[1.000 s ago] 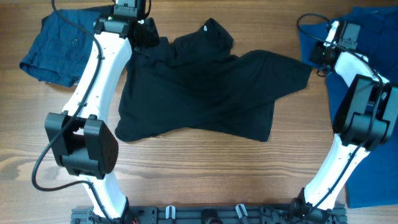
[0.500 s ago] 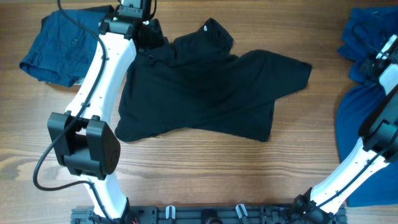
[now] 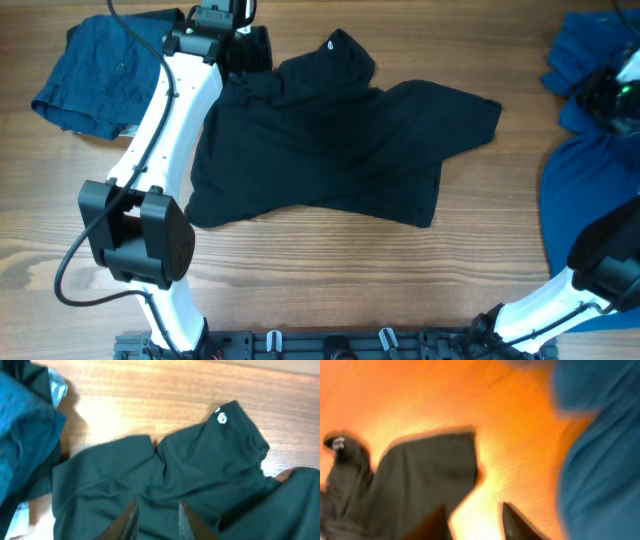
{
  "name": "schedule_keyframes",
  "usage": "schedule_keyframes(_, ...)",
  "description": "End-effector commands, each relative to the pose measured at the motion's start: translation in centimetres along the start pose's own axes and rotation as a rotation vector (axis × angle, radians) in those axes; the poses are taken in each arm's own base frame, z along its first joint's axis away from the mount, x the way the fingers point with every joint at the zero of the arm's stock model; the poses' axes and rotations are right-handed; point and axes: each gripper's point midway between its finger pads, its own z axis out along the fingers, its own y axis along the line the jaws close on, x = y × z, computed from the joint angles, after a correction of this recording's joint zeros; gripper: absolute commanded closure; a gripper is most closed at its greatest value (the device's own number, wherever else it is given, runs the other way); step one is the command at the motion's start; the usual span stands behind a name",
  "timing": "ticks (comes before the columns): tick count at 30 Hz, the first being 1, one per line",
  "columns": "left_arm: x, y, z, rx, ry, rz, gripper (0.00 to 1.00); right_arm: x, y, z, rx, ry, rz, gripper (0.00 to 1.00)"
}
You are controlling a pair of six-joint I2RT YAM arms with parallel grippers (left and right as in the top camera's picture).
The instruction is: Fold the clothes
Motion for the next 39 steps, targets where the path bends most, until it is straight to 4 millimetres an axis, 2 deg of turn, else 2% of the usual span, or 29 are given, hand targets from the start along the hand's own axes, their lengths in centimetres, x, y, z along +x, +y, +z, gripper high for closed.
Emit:
schedule_keyframes(1, 0.0, -0.6, 0.5, 0.023, -0.006, 0.035, 0.7, 6.1, 4.4, 1.9, -0.085, 0.226, -0.053, 0.74)
schedule_keyframes(4, -0.2, 0.1, 0.6, -0.002, -0.01, 0.03, 0.66, 11.9, 6.3, 3.5, -0.052, 0.417, -0.089, 0.75)
schedule_keyframes(5, -0.2, 0.3, 0.6, -0.005, -0.011, 0.027, 0.64, 13.4, 6.6, 4.0, -0.037, 0.461, -0.102, 0.75)
schedule_keyframes(8, -0.5, 1.4, 0.6, -0.018, -0.012, 0.009, 0.61, 19.4, 7.4, 5.9, 0.002, 0.624, -0.134, 0.74)
schedule_keyframes(9, -0.6, 1.9, 0.6, -0.023, -0.012, 0.002, 0.58, 21.1, 7.4, 6.6, 0.023, 0.66, -0.135, 0.74)
schedule_keyframes(10, -0.7, 2.3, 0.6, -0.029, -0.012, -0.005, 0.53, 21.9, 7.0, 7.1, 0.057, 0.673, -0.134, 0.73)
schedule_keyframes(11, -0.9, 3.4, 0.6, -0.041, -0.015, -0.021, 0.5, 23.0, 5.4, 7.6, 0.181, 0.681, -0.111, 0.71)
schedule_keyframes(13, -1.1, 4.4, 0.7, -0.053, -0.015, -0.037, 0.48, 23.9, 4.7, 7.7, 0.238, 0.692, -0.103, 0.71)
schedule_keyframes(20, -0.9, 9.0, 2.0, -0.108, 0.01, -0.106, 0.43, 27.7, 4.9, 8.7, 0.281, 0.756, -0.146, 0.65)
schedule_keyframes(22, -0.5, 9.8, 2.6, -0.119, 0.027, -0.116, 0.4, 28.2, 4.9, 9.0, 0.293, 0.756, -0.148, 0.62)
schedule_keyframes(23, -0.3, 10.0, 2.8, -0.123, 0.035, -0.12, 0.4, 28.3, 4.5, 9.1, 0.317, 0.745, -0.147, 0.56)
schedule_keyframes(25, 0.0, 10.3, 3.2, -0.127, 0.047, -0.122, 0.38, 28.0, 2.9, 9.4, 0.414, 0.703, -0.123, 0.53)
schedule_keyframes(29, 0.1, 10.3, 3.3, -0.127, 0.05, -0.122, 0.32, 28.2, 2.4, 10.3, 0.407, 0.683, -0.13, 0.54)
schedule_keyframes(33, 0.1, 10.3, 3.3, -0.127, 0.05, -0.122, 0.3, 29.2, 3.5, 11.6, 0.302, 0.694, -0.103, 0.56)
schedule_keyframes(37, 0.1, 10.3, 3.3, -0.127, 0.05, -0.122, 0.29, 29.4, 3.9, 11.7, 0.276, 0.699, -0.094, 0.57)
schedule_keyframes(39, 0.1, 10.3, 3.3, -0.127, 0.05, -0.122, 0.29, 29.7, 4.0, 11.6, 0.267, 0.713, -0.087, 0.72)
